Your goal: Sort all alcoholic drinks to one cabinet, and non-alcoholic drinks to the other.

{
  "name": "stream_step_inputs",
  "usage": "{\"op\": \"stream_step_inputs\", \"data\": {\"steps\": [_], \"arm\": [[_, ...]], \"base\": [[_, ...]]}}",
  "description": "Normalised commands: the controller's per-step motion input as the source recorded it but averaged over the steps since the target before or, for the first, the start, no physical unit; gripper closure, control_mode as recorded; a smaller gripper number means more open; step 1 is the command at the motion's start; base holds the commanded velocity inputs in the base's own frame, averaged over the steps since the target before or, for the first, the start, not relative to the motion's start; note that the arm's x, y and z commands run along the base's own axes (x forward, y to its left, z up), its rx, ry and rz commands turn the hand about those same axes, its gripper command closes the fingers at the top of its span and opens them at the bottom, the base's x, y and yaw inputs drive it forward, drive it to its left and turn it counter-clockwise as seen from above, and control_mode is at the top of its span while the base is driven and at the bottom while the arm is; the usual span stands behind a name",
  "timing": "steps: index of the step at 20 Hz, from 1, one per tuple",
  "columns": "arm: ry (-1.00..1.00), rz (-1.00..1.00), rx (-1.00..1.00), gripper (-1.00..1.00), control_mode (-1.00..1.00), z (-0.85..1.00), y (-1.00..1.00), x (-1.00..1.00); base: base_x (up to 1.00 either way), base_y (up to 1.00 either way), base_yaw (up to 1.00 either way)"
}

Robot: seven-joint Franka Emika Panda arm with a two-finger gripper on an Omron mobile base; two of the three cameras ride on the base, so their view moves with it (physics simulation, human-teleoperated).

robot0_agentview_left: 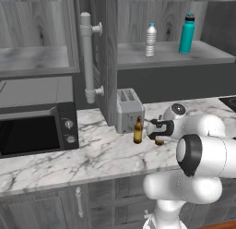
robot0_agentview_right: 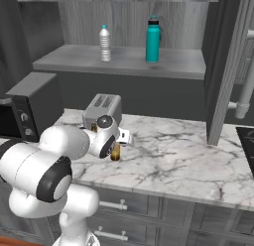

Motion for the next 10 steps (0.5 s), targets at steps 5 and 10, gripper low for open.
{"op": "stream_step_inputs", "data": {"steps": [5, 10], "arm": [[0.05, 0.0, 0.0, 1.0, -1.0, -0.04, 0.01, 0.06], [0.0, 0.0, 0.0, 1.0, -1.0, 0.0, 0.0, 0.0]], "base": [[0.0, 0.0, 0.0], [0.0, 0.0, 0.0]]}}
